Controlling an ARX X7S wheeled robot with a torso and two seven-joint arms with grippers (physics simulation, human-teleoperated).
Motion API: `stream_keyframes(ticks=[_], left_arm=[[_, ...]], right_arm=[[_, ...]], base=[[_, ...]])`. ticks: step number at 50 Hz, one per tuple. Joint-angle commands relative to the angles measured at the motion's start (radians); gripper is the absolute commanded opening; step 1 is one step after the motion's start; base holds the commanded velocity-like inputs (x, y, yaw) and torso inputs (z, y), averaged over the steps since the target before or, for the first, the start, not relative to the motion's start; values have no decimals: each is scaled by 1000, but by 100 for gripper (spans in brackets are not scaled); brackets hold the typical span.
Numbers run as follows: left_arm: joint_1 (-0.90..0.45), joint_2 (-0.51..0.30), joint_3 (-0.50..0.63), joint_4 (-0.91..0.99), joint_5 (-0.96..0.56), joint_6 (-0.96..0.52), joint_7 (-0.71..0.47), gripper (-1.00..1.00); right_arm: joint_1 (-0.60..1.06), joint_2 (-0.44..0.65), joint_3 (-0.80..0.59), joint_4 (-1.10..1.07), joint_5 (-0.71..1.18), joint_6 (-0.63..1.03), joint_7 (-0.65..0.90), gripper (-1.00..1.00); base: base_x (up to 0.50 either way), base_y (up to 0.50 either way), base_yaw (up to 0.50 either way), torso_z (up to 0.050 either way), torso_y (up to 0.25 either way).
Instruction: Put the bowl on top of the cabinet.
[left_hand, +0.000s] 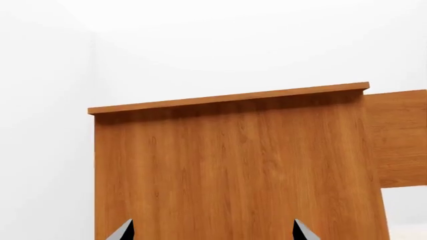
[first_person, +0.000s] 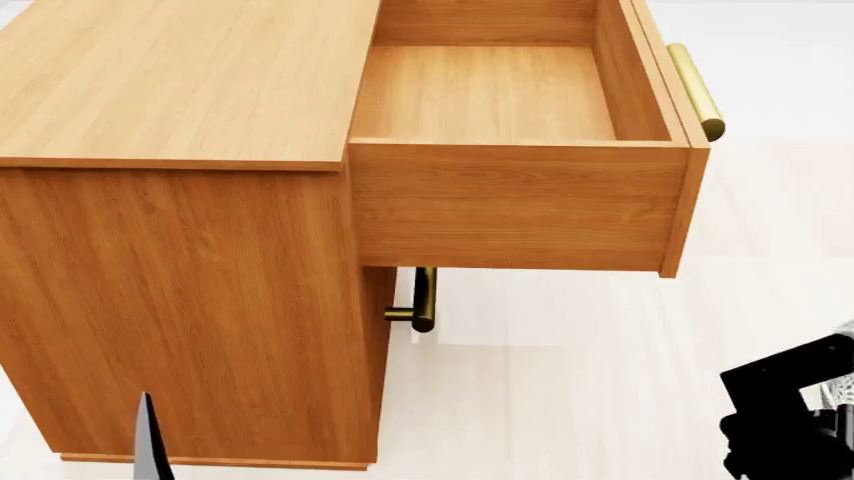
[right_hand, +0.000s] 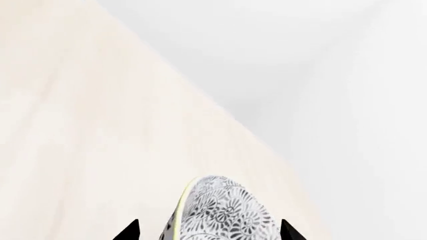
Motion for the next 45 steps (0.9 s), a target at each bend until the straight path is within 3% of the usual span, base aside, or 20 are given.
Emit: stream_keyframes(ticks=[1, 19, 42, 43, 45], left_arm=[[-1, -2, -3, -29, -10, 31, -1, 100], [-5, -9, 5, -35, -23, 25, -10, 100], [-6, -19, 14, -43, -37, 15, -23, 100], [-6, -19, 14, -43, -37, 14, -24, 100], [-6, -20, 16, -45, -39, 15, -24, 100]], right_arm=[[20, 7, 13, 78, 3, -27, -3, 100], [89, -28, -33, 339, 0, -166, 25, 100], [83, -33, -12, 420, 28, -182, 51, 100], [87, -33, -11, 430, 30, -194, 58, -100], [97, -33, -24, 453, 17, -212, 68, -100]], base=[[0, 0, 0, 0, 0], [0, 0, 0, 0, 0], [0, 0, 0, 0, 0], [0, 0, 0, 0, 0], [0, 0, 0, 0, 0]])
